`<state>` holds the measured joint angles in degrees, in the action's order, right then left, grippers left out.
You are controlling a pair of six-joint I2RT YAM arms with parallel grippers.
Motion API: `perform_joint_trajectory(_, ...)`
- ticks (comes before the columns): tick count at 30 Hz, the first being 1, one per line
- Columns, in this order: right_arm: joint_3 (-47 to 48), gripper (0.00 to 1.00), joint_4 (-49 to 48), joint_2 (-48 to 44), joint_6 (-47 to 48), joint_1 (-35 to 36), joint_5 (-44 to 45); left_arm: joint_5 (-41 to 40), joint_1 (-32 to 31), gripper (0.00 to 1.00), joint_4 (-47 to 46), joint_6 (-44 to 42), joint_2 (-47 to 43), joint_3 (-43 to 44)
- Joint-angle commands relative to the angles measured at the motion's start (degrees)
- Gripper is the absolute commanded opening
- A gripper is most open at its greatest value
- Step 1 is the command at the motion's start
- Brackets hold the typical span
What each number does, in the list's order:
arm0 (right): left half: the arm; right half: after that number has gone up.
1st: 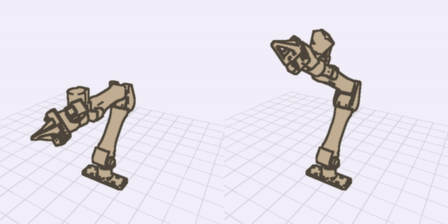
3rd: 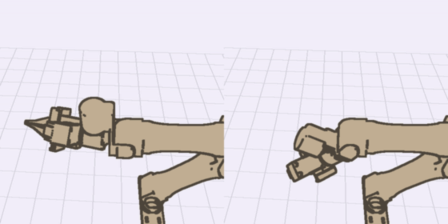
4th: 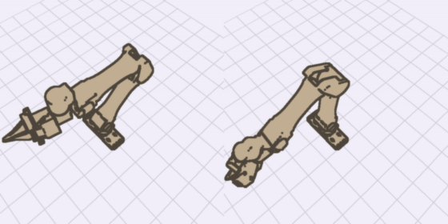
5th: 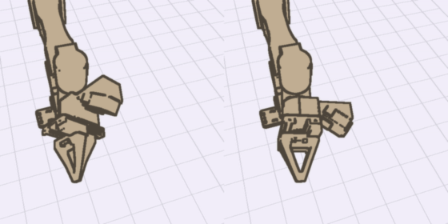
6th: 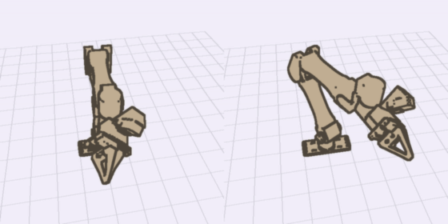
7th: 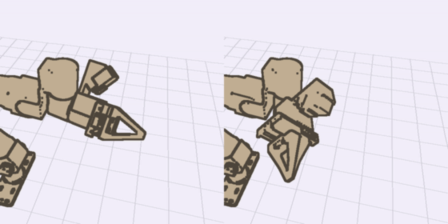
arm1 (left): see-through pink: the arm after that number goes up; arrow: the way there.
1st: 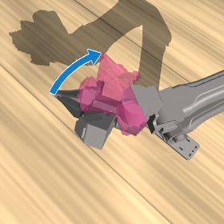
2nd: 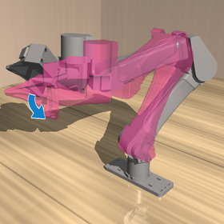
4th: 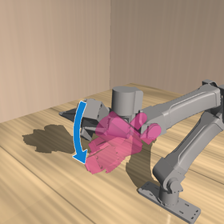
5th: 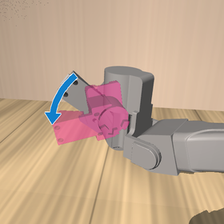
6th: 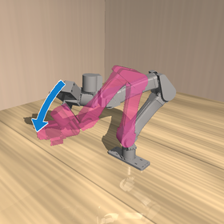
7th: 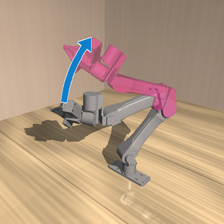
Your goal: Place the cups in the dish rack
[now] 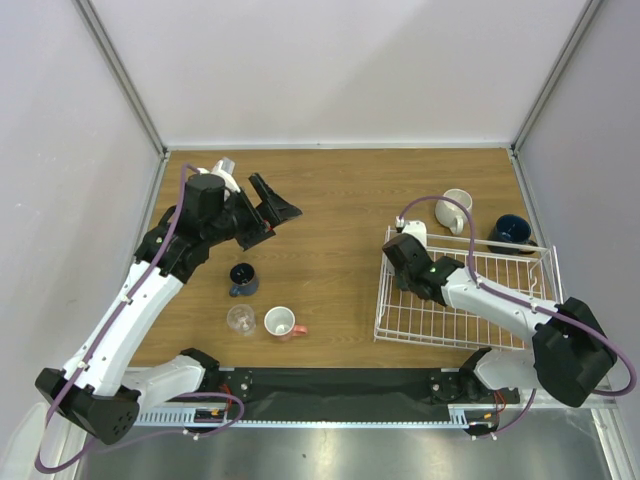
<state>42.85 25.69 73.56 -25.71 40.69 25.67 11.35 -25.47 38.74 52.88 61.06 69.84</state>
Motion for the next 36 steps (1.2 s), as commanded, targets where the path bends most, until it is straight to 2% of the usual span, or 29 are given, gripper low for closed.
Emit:
perform_joint_trajectory(1,1.97,0.14,-1.44,0.18,-1.71,0.53,2.63,1.39,0.69,0.99,-0.24,-0.76,-1.29,0.03)
perform_joint_trajectory(6,2.24,0.38,-0.47,-0.61,-2.41,0.53,2.28,1.39,0.78,0.99,-0.07,-0.85,-1.56,-0.41)
perform_joint_trajectory(10,2.41,0.50,-0.03,-1.49,-2.50,0.53,1.75,1.65,0.86,1.00,-0.25,-0.76,-1.91,-0.59)
perform_joint_trajectory(15,3.99,0.50,2.86,-4.12,-3.38,0.62,1.57,1.57,0.86,0.99,-0.07,-0.94,-2.08,-1.11)
perform_joint_trajectory(19,6.54,0.50,10.22,-8.34,-4.69,0.62,2.01,-0.62,0.86,0.98,2.56,-2.60,-1.99,-0.59)
perform_joint_trajectory(28,12.87,0.48,27.37,-19.76,-10.13,0.53,1.32,-14.86,0.60,0.96,14.77,-14.73,3.00,2.67)
perform_joint_trajectory(31,14.71,0.47,30.72,-21.52,-12.07,0.53,-0.70,-21.87,0.51,0.96,20.83,-14.30,7.30,3.72)
perform_joint_trajectory(36,17.17,0.47,32.31,-23.02,-13.31,0.53,-3.78,-26.65,0.43,0.96,25.42,-12.54,12.15,3.11)
